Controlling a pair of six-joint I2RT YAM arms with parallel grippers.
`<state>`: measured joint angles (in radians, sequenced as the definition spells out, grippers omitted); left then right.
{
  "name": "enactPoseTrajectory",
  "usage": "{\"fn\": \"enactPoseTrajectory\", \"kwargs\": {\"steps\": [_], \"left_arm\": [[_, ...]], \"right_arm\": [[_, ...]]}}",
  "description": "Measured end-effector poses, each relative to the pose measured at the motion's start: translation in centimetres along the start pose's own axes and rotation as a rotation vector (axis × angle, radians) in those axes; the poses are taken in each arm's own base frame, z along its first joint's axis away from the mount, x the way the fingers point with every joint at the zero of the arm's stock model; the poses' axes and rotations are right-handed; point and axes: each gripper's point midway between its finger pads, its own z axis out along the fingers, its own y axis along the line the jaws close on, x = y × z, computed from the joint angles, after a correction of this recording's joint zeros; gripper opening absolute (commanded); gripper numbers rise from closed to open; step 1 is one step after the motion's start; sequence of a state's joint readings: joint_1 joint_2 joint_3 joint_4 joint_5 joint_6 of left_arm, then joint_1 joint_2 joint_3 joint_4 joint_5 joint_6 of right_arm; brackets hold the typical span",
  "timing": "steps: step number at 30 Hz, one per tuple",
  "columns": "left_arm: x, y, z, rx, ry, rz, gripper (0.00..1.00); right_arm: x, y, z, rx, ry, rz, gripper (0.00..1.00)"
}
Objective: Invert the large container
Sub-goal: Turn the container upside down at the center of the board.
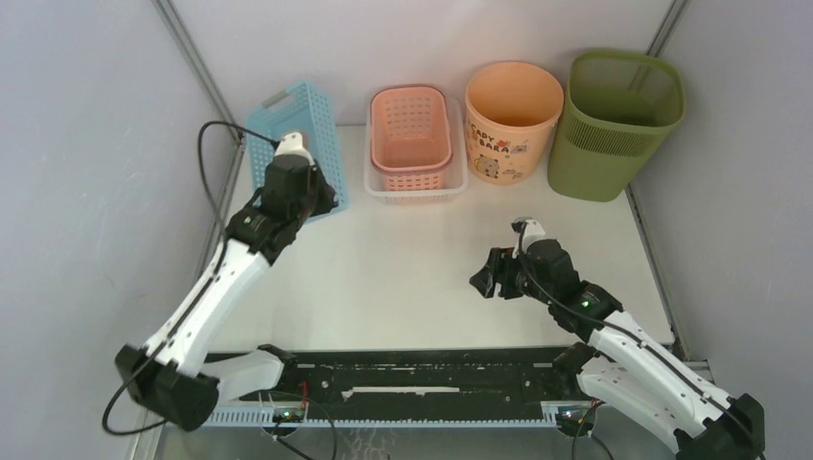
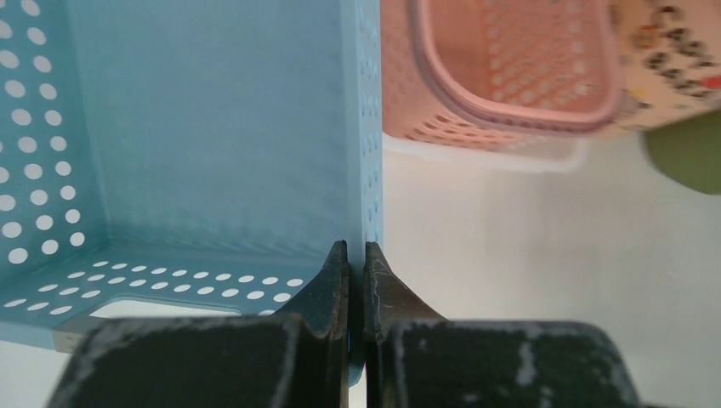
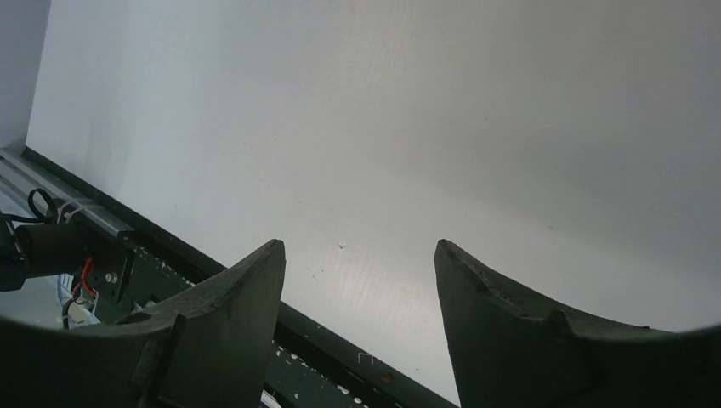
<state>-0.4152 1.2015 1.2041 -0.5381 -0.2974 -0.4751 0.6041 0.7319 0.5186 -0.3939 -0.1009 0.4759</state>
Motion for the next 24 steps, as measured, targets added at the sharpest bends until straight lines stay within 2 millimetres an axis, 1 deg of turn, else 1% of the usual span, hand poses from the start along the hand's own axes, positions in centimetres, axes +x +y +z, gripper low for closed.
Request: {"fn": "enactPoseTrajectory", "kwargs": {"steps": [2,5,10,13,14,16,18,21,24], "left_arm": [[0.1,-0.6,-2.3,0.074,-0.012,-0.028,0.00],[-0.7,-2.2,-6.2,0.203,-0.049,-0.068,0.00],[-2.3,-5.0,-14.3,0.506,-0.147,-0.175,0.00],[-2.5,-6.3,-18.0,0.685,-0.187,-0.267,0.00],[-2.4,-6.8,-18.9,0.739,-0.187,-0.295,0.00],[-1.8,-8.2,-20.1,0.855,-0.163,-0.353,0.00],[-0.8,-9.4,-20.4,0.941,-0.110,-0.402,0.00],[1.4,-11.1,-19.7,1.025,0.001,-0.479,0.00],[2.9,-12.7,-19.2,1.083,0.096,-0.550,0.00]], "right_arm": [[-0.5,0.1,-0.6,0.008,-0.009,-0.011,0.73],[-2.0,0.6,-1.9,0.010,-0.048,-0.031,0.73],[-4.6,1.1,-3.7,0.017,-0.114,-0.034,0.72],[-5.4,1.0,-4.3,0.025,-0.132,-0.021,0.72],[-5.6,0.9,-4.5,0.029,-0.135,-0.016,0.72],[-5.9,0.6,-4.7,0.038,-0.139,-0.005,0.71],[-6.1,0.1,-4.8,0.054,-0.140,0.011,0.71],[-6.3,-0.8,-5.1,0.078,-0.141,0.041,0.71],[-6.8,-1.6,-5.5,0.102,-0.153,0.072,0.71]]}}
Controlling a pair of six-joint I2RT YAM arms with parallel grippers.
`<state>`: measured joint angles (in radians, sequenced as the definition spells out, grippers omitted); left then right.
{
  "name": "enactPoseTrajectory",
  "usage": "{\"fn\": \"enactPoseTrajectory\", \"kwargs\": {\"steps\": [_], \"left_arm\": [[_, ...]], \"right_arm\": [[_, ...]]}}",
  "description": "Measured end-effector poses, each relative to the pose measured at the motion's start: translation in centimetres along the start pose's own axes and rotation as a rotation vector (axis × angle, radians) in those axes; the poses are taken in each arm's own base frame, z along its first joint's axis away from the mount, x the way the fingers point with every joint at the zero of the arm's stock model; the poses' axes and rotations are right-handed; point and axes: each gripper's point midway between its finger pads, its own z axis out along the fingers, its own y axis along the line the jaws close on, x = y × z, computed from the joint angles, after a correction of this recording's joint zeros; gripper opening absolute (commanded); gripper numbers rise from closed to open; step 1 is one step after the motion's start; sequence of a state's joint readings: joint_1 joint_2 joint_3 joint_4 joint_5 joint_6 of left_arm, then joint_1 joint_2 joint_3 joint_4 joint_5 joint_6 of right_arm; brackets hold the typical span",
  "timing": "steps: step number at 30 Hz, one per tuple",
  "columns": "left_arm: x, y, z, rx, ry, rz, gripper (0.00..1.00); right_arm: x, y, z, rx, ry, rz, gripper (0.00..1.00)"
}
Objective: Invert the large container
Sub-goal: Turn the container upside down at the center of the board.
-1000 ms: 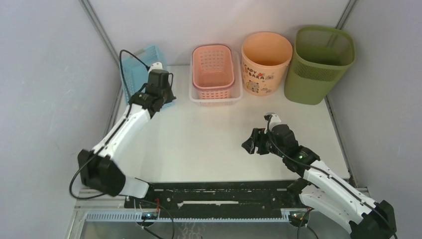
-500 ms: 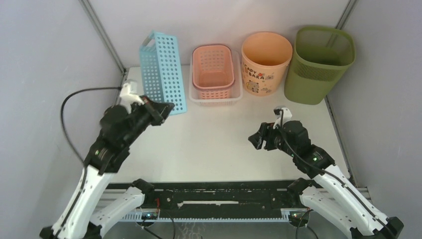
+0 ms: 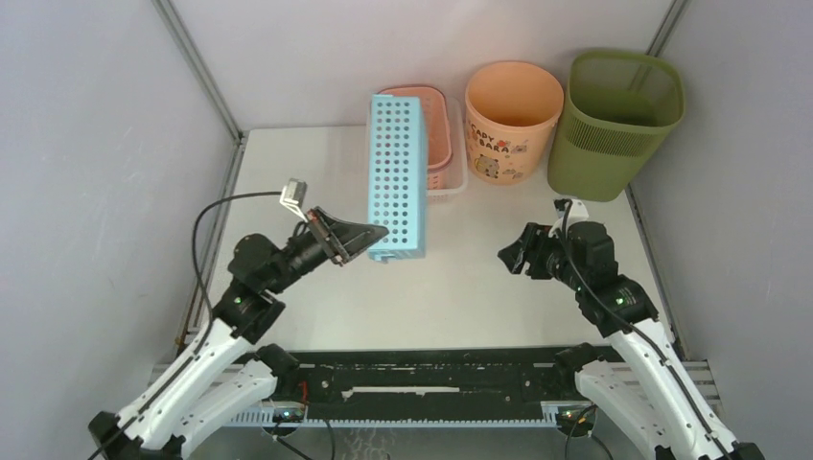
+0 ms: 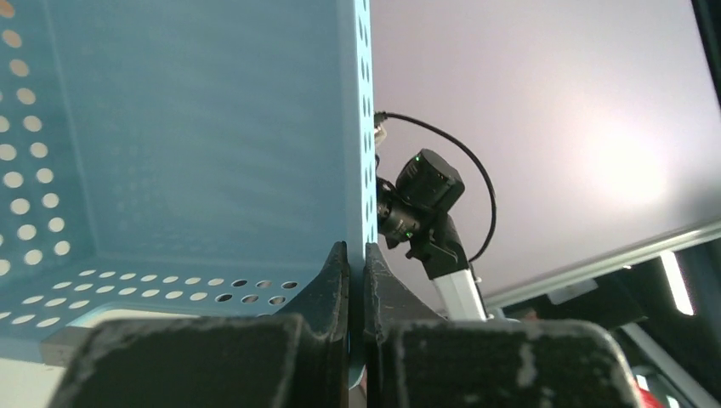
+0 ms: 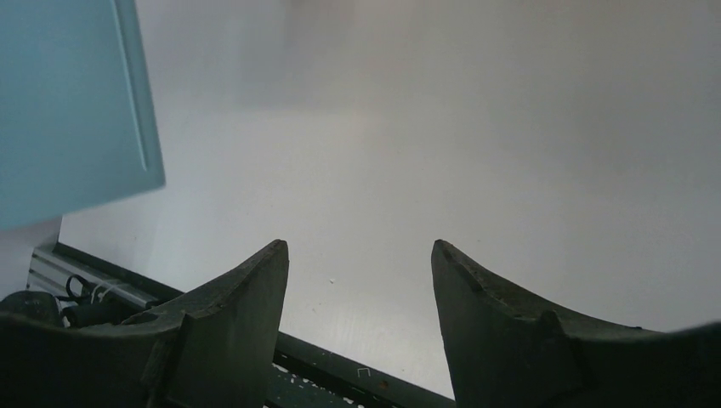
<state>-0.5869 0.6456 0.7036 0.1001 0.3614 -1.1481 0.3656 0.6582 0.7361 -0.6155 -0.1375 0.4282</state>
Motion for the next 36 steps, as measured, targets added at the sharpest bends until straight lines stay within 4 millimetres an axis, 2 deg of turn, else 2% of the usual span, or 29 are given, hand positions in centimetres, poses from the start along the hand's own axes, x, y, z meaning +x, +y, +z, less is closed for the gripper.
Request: {"fn": "enactPoseTrajectory", "kwargs": {"steps": [4,11,14,17,20,26,29,34,36], "left_arm": [[1.6,0.6,1.6,0.054,0.039,-0.116,0.00],[3.8,1.6,4.4,0.205,0.014,-0.330,0.00],[5.6,2.2,6.4,0.241,0.015,-0.443,0.00],[8.2,3.0,7.8,0.236,0.038,-0.525,0.00],[10.4,3.4,8.4,0.221,0.058,-0.562,0.00],[10.8,3.6,9.1,0.236,0.009,-0.611,0.00],[12.6,5.1,10.0,0.193,0.015,-0.649,0.00],[17.7,8.6,12.2,0.066,0.092,-0.714,0.00],[18.5,8.9,12.5,0.057,0.103,-0.722,0.00]], "right_arm": [[-1.4,-0.8,-0.9,0.045,-0.028,0.033,0.71],[-6.5,-1.1,-3.8,0.103,-0.147,0.062,0.71],[-7.8,-1.1,-4.5,0.117,-0.174,0.067,0.71],[-8.1,-1.3,-4.6,0.127,-0.167,0.074,0.71],[-7.7,-1.6,-4.3,0.138,-0.144,0.081,0.71],[-7.3,-2.2,-3.7,0.158,-0.111,0.084,0.71],[-7.1,-2.5,-3.5,0.167,-0.097,0.085,0.71],[-7.1,-2.5,-3.4,0.167,-0.094,0.081,0.71],[-7.1,-2.6,-3.5,0.169,-0.093,0.075,0.71]]}}
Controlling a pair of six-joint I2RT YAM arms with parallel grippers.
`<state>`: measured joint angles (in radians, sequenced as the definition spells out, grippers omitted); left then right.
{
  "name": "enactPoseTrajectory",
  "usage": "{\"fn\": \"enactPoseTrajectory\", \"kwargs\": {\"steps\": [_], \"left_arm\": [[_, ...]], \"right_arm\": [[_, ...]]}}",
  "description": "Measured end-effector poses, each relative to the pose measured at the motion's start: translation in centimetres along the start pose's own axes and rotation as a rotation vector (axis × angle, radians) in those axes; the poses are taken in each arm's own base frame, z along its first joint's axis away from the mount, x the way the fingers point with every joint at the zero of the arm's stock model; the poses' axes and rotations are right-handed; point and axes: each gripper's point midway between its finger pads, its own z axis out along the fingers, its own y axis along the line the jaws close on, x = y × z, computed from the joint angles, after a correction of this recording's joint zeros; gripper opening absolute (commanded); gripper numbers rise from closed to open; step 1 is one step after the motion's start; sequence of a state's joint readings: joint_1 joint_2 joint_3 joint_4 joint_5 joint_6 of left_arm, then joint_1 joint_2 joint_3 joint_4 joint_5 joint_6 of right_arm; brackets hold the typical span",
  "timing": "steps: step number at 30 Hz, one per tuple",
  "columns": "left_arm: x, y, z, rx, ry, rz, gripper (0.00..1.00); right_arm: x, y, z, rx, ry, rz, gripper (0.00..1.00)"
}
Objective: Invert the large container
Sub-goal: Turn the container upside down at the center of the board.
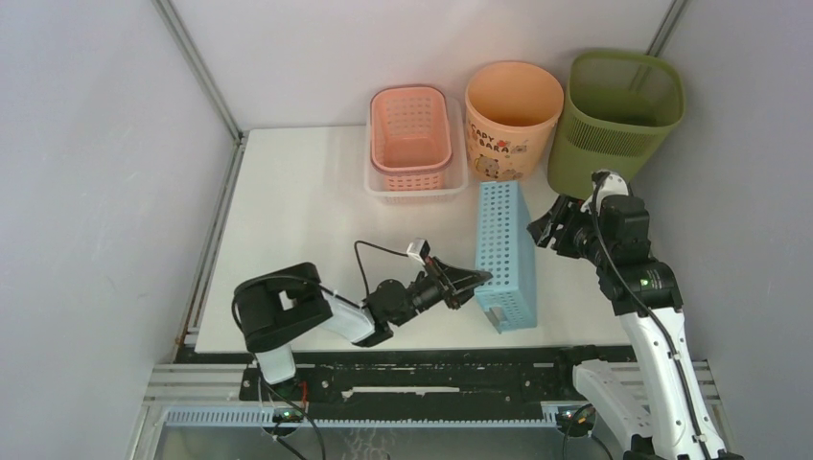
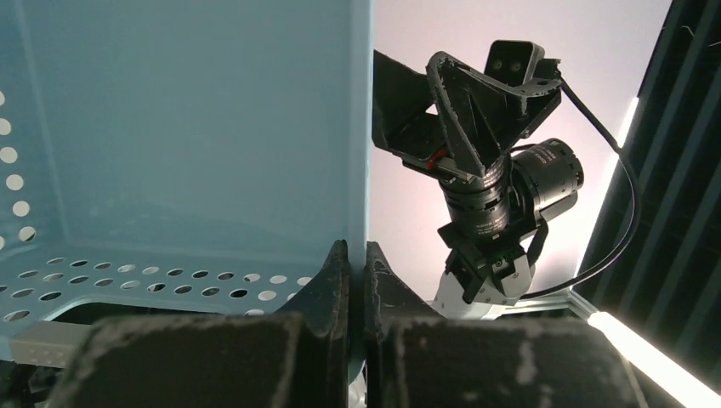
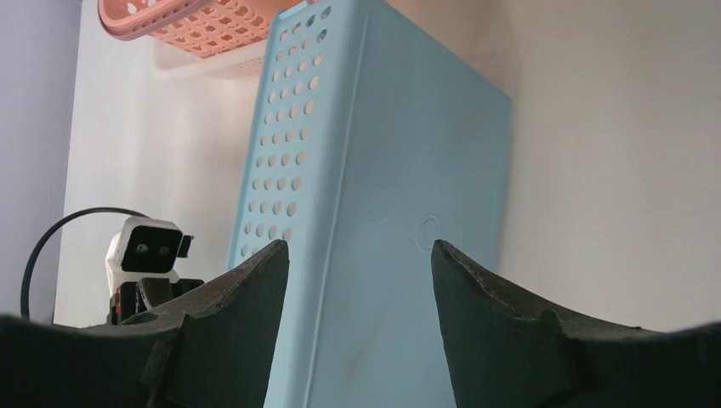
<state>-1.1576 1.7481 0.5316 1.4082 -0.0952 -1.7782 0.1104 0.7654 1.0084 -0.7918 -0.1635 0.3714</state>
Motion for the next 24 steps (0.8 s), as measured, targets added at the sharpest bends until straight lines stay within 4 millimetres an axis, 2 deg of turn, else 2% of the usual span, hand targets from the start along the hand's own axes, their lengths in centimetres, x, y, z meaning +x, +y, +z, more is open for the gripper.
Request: {"fn": "enactPoseTrajectory", "kwargs": {"steps": [3,5,6,10,15,20,24], "left_arm": [[0.3,0.2,0.5,0.008,0.009,-0.015,0.03],[0.2,0.5,0.5,0.006,0.006,-0.028,0.20],[0.1,0.6,0.5,0.004,0.002,-0.033,0.26],[-0.4,2.3,-0.4,-0.040,-0.009,-0.070,0.38],[-1.2,6.1,-2.0,-0.140,-0.029,-0.106,0.64],[-2.1,10.0,-4.5,-0.265,-0.050,-0.121,0.70],[-3.1,11.8,-6.4,-0.339,-0.075,-0.123,0.72]], "right_arm": [[0.1,-0.3,0.0,0.009,0.005,-0.003,0.71],[0.3,-0.5,0.1,0.016,0.010,-0.002,0.71],[0.5,-0.6,0.1,0.019,0.014,-0.001,0.71],[1.3,-1.0,0.6,0.026,0.040,0.000,0.71],[2.3,-1.3,1.2,0.023,0.070,0.006,0.71],[2.5,-1.3,1.8,0.014,0.079,0.007,0.71],[2.7,-1.6,2.2,0.016,0.082,0.010,0.71]]}}
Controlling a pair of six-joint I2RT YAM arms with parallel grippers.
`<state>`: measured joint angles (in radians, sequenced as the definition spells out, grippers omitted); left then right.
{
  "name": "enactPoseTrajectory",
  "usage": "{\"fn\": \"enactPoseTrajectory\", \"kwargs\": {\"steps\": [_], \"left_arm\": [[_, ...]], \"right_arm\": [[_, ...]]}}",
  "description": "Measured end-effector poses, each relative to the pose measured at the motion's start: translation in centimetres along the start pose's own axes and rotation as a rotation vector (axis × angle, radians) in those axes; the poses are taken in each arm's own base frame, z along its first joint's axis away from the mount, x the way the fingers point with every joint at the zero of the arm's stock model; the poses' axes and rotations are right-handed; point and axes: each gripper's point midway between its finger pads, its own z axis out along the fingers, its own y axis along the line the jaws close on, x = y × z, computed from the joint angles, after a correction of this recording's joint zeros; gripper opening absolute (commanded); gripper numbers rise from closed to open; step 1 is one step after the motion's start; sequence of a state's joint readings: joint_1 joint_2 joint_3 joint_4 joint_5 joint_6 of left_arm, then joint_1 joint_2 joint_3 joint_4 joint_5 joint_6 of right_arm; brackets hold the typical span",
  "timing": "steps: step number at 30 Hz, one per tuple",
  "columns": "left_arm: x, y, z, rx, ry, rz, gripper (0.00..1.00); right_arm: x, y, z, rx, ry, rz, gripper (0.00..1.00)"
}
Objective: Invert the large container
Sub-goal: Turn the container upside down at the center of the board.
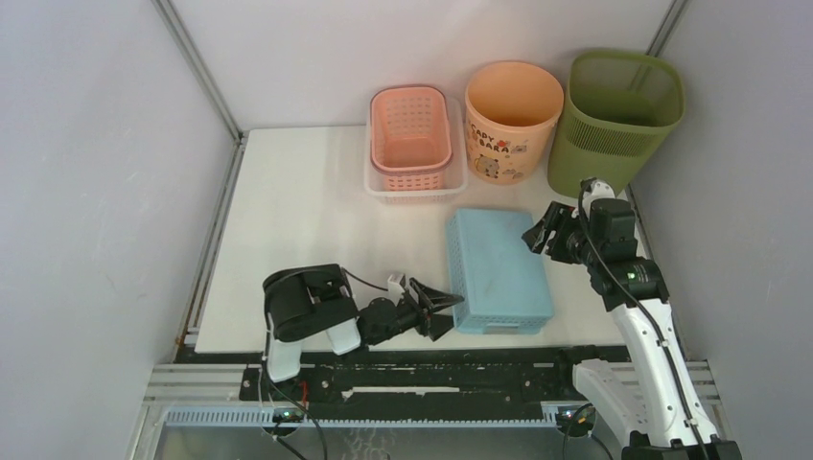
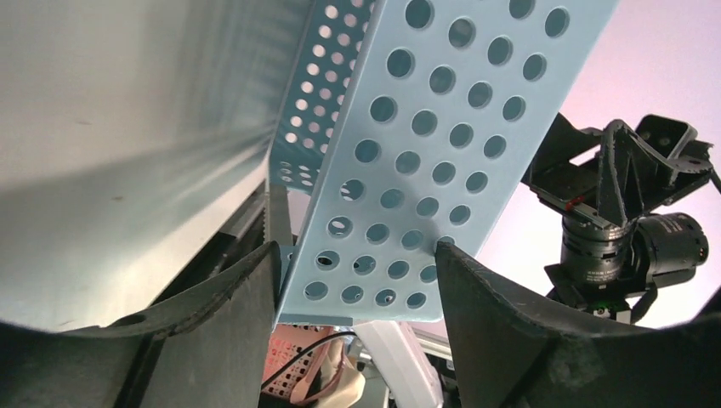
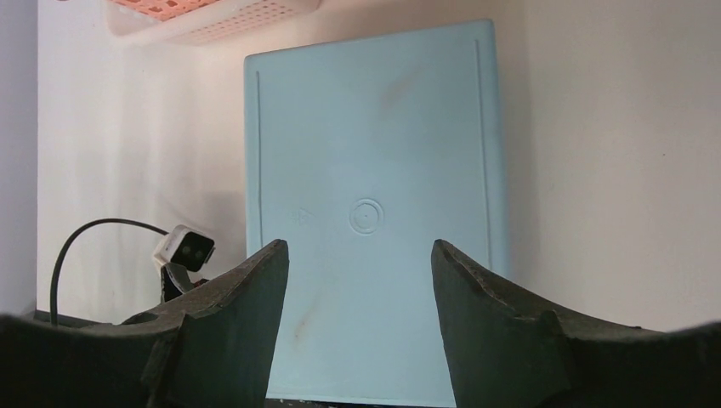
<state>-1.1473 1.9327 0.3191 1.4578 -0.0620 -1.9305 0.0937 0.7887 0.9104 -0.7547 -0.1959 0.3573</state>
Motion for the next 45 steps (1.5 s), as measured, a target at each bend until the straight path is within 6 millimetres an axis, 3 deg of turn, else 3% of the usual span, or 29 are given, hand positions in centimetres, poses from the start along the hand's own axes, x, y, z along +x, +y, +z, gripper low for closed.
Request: {"fn": "enactPoseTrajectory", "kwargs": {"steps": [4,11,18,27,32,38,41,45], "left_arm": [[-1.2,1.3,-0.9,-0.046,-0.019,-0.002,0.77],[-1.2,1.2,-1.4,-0.038,0.052,0.010,0.83],[-1.5,1.9,-3.2,-0.071,0.056,0.095,0.85],[-4.8,3.8,-5.0,-0.249,-0.096,0.263,0.90],[-7.0,2.5,-4.6,-0.381,-0.229,0.441,0.97],[-9.9,0.7,-9.3,-0.541,-0.377,0.657,1.00],[-9.9,-2.7,-10.2,-0.549,-0.408,0.763,1.00],[-9.0,-8.6,-10.3,-0.504,-0.438,0.889,1.00]], "right_arm": [[0.5,-0.2,0.3,0.002,0.015,0.003,0.73],[0.6,-0.2,0.5,0.002,0.025,0.005,0.85],[1.2,-0.6,1.0,0.006,0.034,0.008,0.87],[1.3,-0.8,1.6,0.008,0.038,0.010,0.87],[1.7,-1.0,2.1,0.008,0.047,0.014,0.88],[2.4,-1.3,2.6,0.017,0.073,0.019,0.88],[2.7,-1.7,3.2,0.032,0.098,0.024,0.87],[3.1,-2.0,3.8,0.048,0.124,0.036,0.84]]}}
